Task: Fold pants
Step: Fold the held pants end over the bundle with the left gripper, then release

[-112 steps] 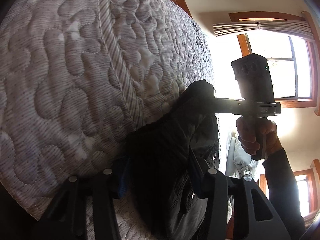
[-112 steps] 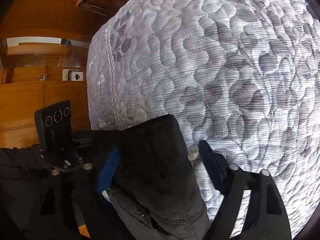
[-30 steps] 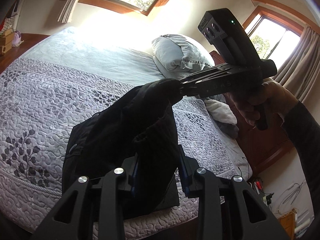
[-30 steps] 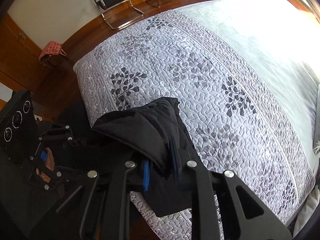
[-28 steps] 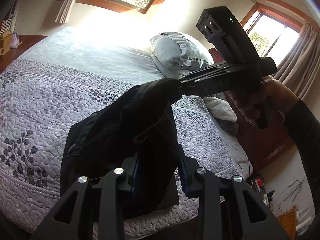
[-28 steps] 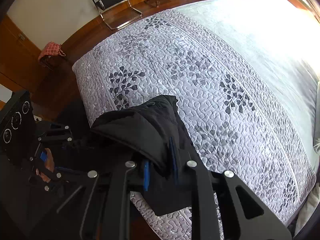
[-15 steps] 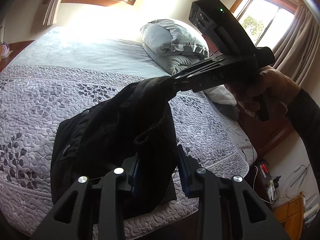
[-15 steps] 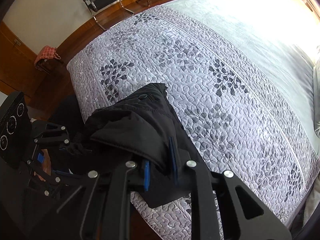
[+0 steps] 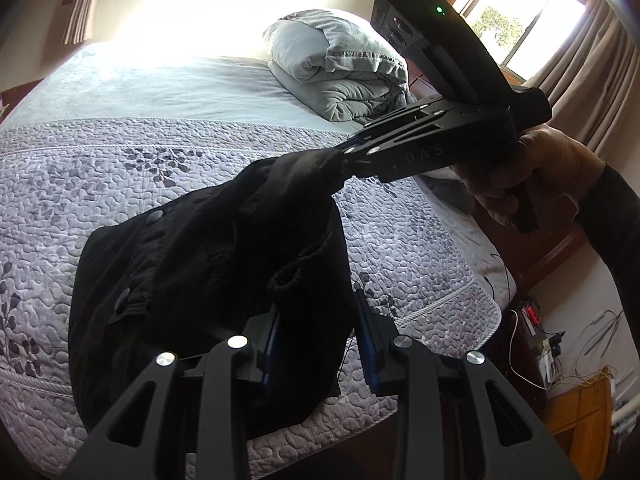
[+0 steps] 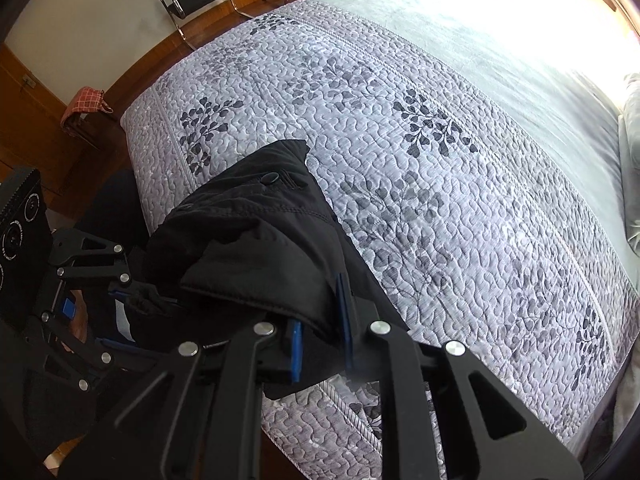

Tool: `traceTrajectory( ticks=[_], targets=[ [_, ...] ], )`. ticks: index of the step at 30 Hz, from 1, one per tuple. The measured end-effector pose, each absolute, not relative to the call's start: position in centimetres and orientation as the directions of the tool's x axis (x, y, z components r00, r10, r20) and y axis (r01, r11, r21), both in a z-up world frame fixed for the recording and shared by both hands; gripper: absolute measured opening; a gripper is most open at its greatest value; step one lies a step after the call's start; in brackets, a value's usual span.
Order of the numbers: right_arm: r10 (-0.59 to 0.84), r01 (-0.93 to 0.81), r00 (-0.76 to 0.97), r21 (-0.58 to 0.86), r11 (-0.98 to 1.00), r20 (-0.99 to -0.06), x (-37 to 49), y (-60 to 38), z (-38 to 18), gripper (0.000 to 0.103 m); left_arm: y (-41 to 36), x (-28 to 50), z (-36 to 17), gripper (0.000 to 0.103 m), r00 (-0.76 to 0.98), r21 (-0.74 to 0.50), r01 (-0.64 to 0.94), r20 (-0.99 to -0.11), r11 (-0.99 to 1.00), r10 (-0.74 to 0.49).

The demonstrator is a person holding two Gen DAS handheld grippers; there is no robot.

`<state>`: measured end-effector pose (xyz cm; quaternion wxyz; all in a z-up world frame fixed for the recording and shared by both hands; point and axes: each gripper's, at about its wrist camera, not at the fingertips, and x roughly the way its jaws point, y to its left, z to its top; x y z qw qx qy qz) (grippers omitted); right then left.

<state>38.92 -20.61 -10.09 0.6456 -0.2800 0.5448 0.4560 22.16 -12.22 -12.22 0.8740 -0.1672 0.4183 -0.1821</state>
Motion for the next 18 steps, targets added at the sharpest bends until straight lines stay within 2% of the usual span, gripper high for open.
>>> traceTrajectory(
  ticks=[18],
  targets=[
    [0.269, -0.889, -0.026, 0.145, 0.434, -0.963, 40.3, -25.3, -15.8, 0.011, -17.0, 24.0, -17.0, 0.032, 0.507, -0.413, 0.19, -0.735, 0.891, -0.449]
  ],
)
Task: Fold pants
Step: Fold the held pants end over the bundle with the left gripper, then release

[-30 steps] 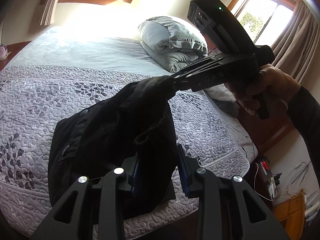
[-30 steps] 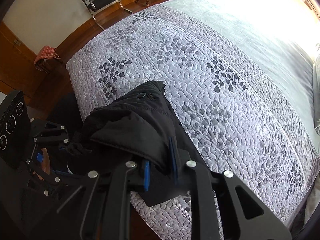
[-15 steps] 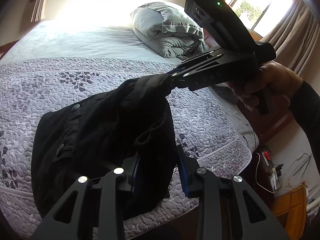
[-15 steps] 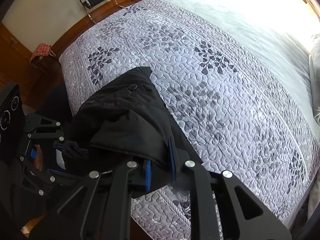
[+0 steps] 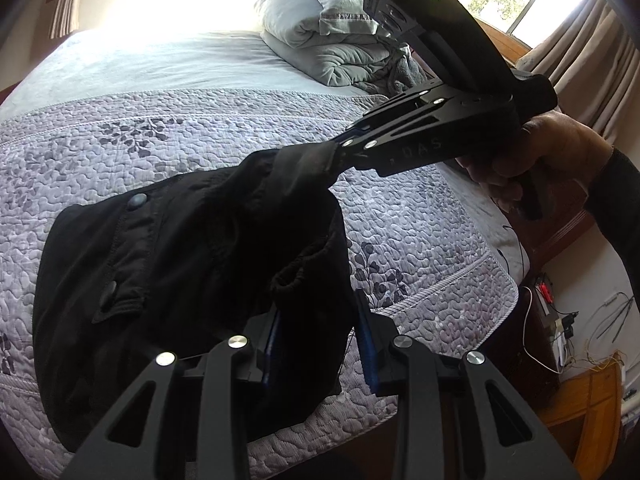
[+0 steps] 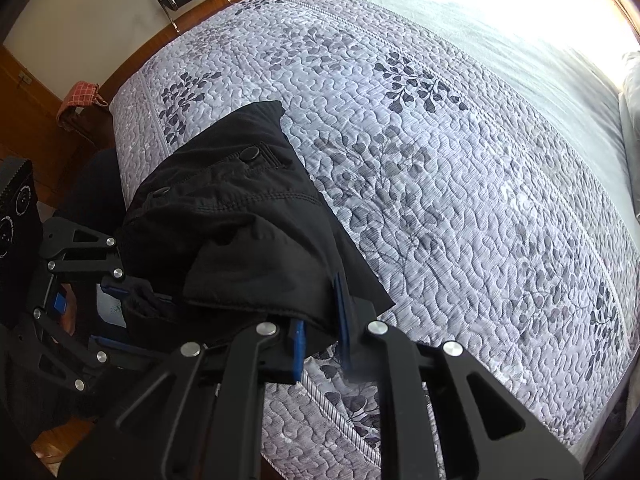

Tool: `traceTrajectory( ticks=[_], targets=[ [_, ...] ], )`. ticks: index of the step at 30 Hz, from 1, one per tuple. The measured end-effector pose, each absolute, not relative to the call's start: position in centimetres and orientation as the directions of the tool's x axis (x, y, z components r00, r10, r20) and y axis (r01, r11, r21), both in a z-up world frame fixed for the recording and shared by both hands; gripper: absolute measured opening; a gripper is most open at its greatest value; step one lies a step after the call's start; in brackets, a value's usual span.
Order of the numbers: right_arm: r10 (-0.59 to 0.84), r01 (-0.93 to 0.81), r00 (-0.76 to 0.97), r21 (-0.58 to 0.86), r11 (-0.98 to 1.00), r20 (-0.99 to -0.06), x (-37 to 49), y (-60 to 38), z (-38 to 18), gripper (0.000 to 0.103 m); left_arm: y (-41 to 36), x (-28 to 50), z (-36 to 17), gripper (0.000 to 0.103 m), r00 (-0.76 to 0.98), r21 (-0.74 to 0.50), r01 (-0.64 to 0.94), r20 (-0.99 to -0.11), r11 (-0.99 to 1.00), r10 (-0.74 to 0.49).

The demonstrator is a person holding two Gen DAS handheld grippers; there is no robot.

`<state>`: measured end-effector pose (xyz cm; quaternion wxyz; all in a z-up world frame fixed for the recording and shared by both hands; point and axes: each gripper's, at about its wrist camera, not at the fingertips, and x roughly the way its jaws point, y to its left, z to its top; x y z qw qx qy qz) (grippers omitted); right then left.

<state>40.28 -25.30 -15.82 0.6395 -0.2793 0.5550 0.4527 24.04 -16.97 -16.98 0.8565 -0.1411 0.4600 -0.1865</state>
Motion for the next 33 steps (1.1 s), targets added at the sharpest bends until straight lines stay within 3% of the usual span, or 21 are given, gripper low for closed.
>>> traceTrajectory(
  ticks=[33],
  targets=[
    [0.233, -0.914, -0.025, 0.117, 0.389, -0.972, 40.6, -28.1, -24.0, 0.013, -20.0, 25.3, -24.7, 0.037, 0.406, -0.402, 0.16, -0.806, 0.901, -0.431]
  ],
)
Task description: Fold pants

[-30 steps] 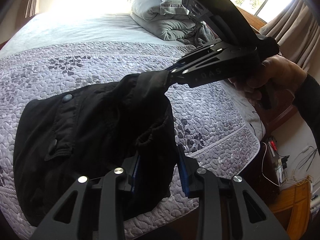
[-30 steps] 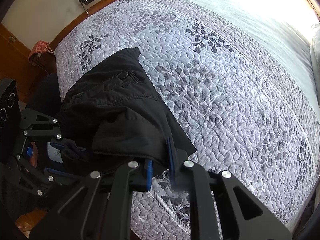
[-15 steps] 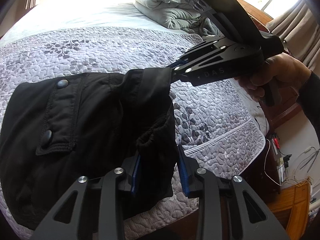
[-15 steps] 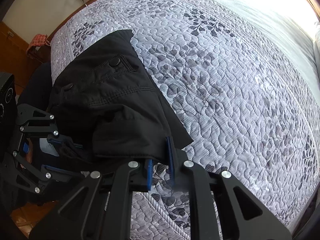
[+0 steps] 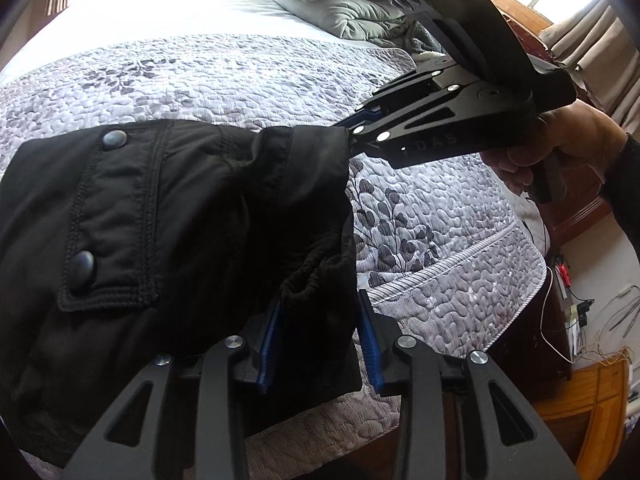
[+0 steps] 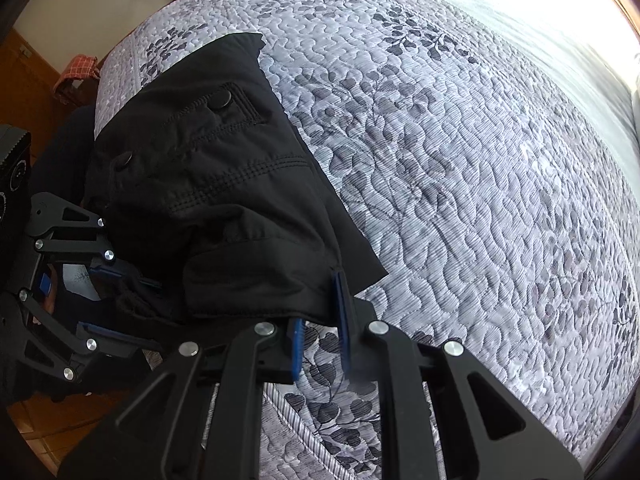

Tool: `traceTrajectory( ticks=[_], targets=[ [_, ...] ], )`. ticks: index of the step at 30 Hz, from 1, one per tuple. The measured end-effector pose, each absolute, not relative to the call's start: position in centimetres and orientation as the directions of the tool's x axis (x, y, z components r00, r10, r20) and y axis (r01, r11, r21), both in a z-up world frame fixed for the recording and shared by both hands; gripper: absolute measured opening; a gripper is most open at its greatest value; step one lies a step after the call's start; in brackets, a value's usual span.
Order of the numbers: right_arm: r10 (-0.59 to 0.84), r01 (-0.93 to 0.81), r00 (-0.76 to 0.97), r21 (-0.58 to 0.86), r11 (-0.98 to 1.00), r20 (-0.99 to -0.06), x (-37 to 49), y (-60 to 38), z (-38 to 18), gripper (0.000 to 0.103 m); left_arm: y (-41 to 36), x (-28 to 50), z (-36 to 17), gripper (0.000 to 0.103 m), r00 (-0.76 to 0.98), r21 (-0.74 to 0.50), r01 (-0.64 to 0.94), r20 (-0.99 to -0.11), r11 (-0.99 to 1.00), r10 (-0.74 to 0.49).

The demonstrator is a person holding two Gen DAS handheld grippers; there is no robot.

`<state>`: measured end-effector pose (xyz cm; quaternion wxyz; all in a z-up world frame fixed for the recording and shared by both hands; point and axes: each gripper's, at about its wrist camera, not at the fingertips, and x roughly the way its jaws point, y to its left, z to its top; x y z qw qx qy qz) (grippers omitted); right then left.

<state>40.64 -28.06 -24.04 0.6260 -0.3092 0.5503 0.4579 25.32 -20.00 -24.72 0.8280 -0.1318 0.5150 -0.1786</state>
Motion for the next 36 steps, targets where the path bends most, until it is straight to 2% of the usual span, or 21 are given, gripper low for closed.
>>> traceTrajectory(
  ticks=[1, 2, 4, 11, 14, 17, 18, 22, 24, 26, 31, 36],
  targets=[
    [0.232, -0.914, -0.019, 0.112, 0.391, -0.973, 40.6, -28.1, -24.0, 0.019, -20.1, 25.3, -24.8, 0.037, 0.403, -0.401, 0.161, -0.808, 0.902, -0.431],
    [0.228, -0.912, -0.012, 0.104, 0.397, -0.974, 40.6, -28.3, -24.0, 0.029, -20.1, 25.3, -25.0, 0.039, 0.398, -0.398, 0.161, -0.811, 0.903, -0.429],
    [0.222, -0.908, 0.004, 0.09, 0.409, -0.975, 40.6, -28.7, -24.0, 0.04, -20.3, 25.2, -25.2, 0.041, 0.393, -0.393, 0.163, -0.815, 0.905, -0.425],
    [0.235, -0.881, 0.012, 0.101, 0.463, -0.972, 39.8, -30.4, -23.4, 0.04, -20.3, 25.0, -25.5, 0.045, 0.385, -0.376, 0.17, -0.825, 0.911, -0.413],
    [0.235, -0.858, 0.014, 0.109, 0.501, -0.972, 39.4, -31.0, -22.9, 0.041, -20.5, 24.9, -25.6, 0.054, 0.371, -0.379, 0.187, -0.827, 0.906, -0.423],
    [0.255, -0.819, 0.026, 0.126, 0.56, -0.966, 39.2, -31.6, -22.3, 0.043, -20.5, 24.6, -25.5, 0.071, 0.366, -0.418, 0.222, -0.802, 0.881, -0.472],
    [0.263, -0.805, 0.033, 0.13, 0.578, -0.964, 39.2, -31.8, -22.0, 0.043, -20.6, 24.5, -25.5, 0.076, 0.364, -0.421, 0.242, -0.796, 0.874, -0.484],
    [0.292, -0.749, 0.063, 0.149, 0.646, -0.954, 39.0, -32.4, -20.8, 0.043, -19.7, 23.9, -24.9, 0.078, 0.366, -0.436, 0.275, -0.776, 0.857, -0.513],
    [0.335, -0.72, 0.086, 0.174, 0.671, -0.938, 38.9, -32.7, -19.8, 0.043, -18.3, 23.2, -23.9, 0.086, 0.391, -0.457, 0.274, -0.75, 0.846, -0.533],
    [0.38, -0.697, 0.109, 0.202, 0.688, -0.918, 38.8, -32.8, -18.8, 0.037, -16.6, 22.2, -22.9, 0.09, 0.432, -0.469, 0.277, -0.719, 0.839, -0.545],
    [0.482, -0.651, 0.088, 0.316, 0.69, -0.872, 38.6, -31.8, -19.6, 0.017, -12.4, 21.3, -22.0, 0.092, 0.5, -0.472, 0.231, -0.693, 0.851, -0.52],
    [0.472, -0.622, 0.031, 0.353, 0.7, -0.881, 38.5, -30.5, -23.8, 0.016, -9.7, 21.7, -23.2, 0.092, 0.493, -0.467, 0.161, -0.725, 0.87, -0.481]
  ],
)
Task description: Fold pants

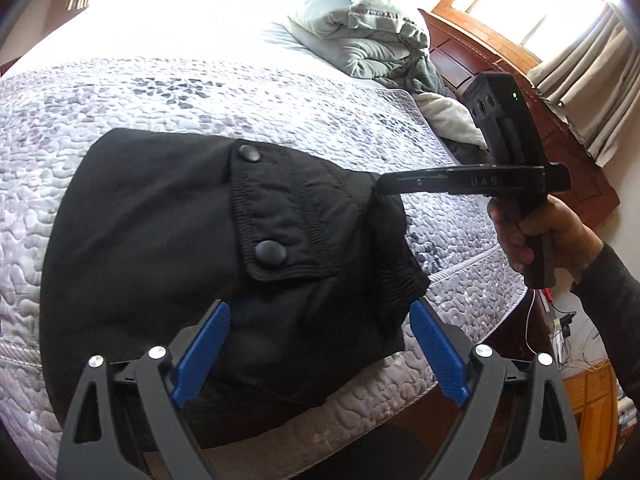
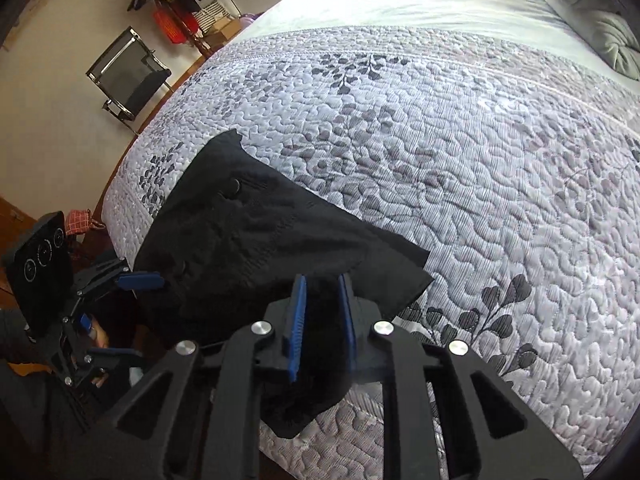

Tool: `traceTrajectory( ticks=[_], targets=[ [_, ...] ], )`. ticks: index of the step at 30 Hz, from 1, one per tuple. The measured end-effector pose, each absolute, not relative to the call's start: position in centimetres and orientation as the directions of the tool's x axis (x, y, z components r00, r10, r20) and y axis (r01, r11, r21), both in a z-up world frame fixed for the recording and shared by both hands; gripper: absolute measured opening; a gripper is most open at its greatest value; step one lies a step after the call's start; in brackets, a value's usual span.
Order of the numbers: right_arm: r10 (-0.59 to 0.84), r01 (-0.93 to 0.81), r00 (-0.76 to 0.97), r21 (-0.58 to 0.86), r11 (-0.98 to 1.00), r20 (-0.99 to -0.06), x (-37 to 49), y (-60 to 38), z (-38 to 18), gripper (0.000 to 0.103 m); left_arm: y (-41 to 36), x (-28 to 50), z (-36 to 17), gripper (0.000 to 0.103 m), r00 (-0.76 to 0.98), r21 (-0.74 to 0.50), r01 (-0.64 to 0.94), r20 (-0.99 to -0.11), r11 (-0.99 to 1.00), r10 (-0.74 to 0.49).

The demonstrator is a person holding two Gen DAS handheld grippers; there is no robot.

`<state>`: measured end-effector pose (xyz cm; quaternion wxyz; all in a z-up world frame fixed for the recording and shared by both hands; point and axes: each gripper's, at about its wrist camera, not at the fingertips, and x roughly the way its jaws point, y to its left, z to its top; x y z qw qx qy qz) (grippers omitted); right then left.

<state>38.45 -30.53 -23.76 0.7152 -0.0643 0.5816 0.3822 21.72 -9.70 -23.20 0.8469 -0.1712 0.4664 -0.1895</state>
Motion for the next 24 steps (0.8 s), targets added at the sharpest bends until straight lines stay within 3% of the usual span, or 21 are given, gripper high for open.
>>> traceTrajectory(
  ticks=[7, 11, 18, 24],
  targets=[
    [0.471, -0.556, 0.014, 0.384, 0.737, -0.882, 38.4, -31.7, -27.3, 0.012, -7.9, 22.2, -25.1, 0.092, 0.472, -0.472, 0.138, -0.742, 0.871, -0.477],
    [0.512, -0.517, 0.066, 0.409, 0.752, -0.857, 37.5, -32.7, -25.5, 0.018, -7.4, 22.1, -24.4, 0.092, 0.466, -0.494, 0.13, -0.735, 0.86, -0.493],
    [0.566, -0.516, 0.138, 0.429, 0.741, -0.812, 30.8, -32.7, -22.4, 0.018, -3.4, 21.0, -22.1, 0.096, 0.529, -0.538, 0.097, -0.684, 0.837, -0.501],
    [0.495, -0.475, 0.145, 0.379, 0.794, -0.857, 27.5, -31.7, -26.0, 0.016, -1.6, 22.1, -23.8, 0.096, 0.491, -0.528, 0.065, -0.722, 0.847, -0.488]
  ],
)
